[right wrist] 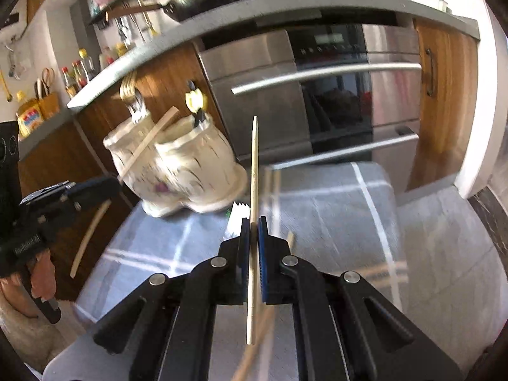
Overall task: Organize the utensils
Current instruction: 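Carry the chopstick into the larger cup while the right tool carries its chopstick to the smaller cup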
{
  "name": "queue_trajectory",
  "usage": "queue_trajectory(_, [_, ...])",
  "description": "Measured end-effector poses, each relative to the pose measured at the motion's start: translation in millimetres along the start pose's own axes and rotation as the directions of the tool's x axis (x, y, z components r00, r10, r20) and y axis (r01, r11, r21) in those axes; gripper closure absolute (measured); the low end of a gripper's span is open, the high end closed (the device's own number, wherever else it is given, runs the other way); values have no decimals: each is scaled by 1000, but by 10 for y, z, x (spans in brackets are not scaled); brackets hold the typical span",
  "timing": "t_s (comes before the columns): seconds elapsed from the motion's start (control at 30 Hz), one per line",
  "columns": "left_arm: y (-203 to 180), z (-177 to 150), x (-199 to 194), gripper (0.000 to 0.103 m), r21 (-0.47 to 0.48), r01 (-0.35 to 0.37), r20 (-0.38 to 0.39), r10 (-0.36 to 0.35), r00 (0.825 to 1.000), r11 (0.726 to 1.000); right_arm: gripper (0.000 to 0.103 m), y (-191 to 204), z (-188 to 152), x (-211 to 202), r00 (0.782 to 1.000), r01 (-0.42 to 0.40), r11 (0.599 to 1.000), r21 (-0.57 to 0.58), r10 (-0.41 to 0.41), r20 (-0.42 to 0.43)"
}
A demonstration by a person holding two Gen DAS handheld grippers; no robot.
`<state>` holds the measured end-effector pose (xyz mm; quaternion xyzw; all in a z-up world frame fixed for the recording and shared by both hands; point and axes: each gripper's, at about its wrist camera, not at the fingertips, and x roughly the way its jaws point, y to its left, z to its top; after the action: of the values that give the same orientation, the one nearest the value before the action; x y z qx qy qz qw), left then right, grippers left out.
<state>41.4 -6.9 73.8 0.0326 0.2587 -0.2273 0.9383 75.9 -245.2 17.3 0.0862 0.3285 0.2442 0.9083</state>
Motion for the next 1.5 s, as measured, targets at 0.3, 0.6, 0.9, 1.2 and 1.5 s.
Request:
queue_trajectory(0.3, [726, 443, -415, 97, -128, -107, 193, 130, 973, 986, 98, 451, 603, 192, 988, -57, 996, -75, 67, 142])
queue_trajectory(0.6, [1126, 594, -257, 97, -224, -70, 320, 141, 937, 972, 98, 667, 953, 520, 948, -128, 991, -49, 137, 288])
queue_trajectory(0.9, [1219, 609, -95, 97, -233, -69, 388, 158, 908, 970, 98, 729, 1026, 789, 926, -119, 991, -67, 135, 353])
queue_trajectory(1.2, [1159, 576, 116, 97, -187, -114, 416, 183, 891, 976, 98, 610, 993, 965, 929, -142, 989, -31, 144, 340])
queue_trajectory(1.5, [1124, 465, 177, 97, -146, -130, 412, 180, 893, 981, 98, 570, 933, 1023, 930, -147, 989, -23, 146, 338])
